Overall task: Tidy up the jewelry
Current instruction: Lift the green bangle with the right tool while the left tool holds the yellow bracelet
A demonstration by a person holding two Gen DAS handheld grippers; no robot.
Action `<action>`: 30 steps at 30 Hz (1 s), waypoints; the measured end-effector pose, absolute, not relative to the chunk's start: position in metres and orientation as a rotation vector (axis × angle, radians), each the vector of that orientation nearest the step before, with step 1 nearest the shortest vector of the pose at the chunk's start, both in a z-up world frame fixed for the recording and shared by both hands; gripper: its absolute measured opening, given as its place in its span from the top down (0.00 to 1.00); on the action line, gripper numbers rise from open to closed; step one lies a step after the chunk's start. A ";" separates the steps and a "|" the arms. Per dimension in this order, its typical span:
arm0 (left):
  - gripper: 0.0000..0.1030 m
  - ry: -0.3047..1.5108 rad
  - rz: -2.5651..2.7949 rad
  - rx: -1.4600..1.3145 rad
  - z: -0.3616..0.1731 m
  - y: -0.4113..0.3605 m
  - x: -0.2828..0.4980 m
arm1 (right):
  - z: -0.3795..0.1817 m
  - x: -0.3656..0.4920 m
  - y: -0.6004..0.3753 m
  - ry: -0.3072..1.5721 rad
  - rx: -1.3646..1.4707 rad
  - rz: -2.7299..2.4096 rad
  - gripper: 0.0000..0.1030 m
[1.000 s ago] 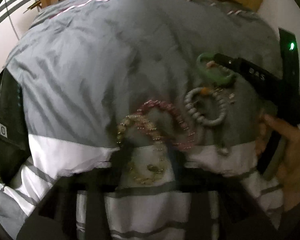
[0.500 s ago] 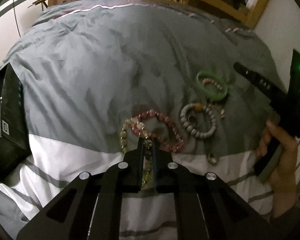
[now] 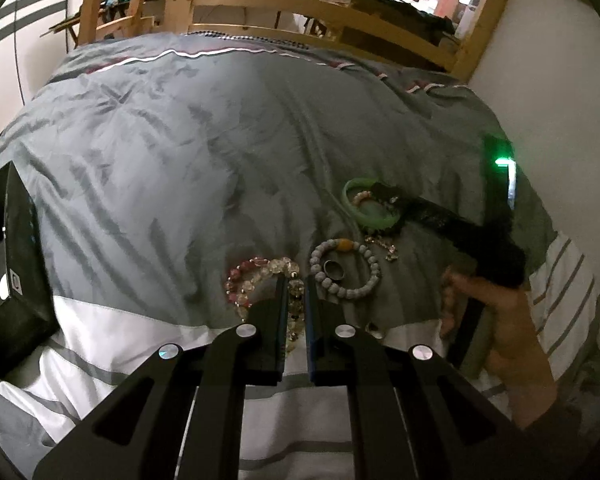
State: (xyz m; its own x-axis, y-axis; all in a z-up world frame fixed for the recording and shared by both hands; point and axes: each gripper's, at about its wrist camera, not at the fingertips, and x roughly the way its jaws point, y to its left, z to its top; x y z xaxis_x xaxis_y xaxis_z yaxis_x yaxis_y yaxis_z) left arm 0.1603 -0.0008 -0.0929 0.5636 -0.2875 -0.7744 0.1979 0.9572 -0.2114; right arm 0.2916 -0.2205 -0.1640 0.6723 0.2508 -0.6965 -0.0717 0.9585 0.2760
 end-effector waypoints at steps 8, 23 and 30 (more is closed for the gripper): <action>0.94 0.937 -0.287 -0.102 -0.094 -0.001 0.162 | -0.163 0.288 -0.232 0.808 0.178 0.079 0.87; 0.94 0.925 -0.297 -0.138 -0.091 0.007 0.160 | -0.108 0.266 -0.243 0.646 0.189 0.098 0.99; 0.94 0.927 -0.297 -0.132 -0.090 0.005 0.161 | -0.123 0.273 -0.220 0.729 0.174 0.264 0.41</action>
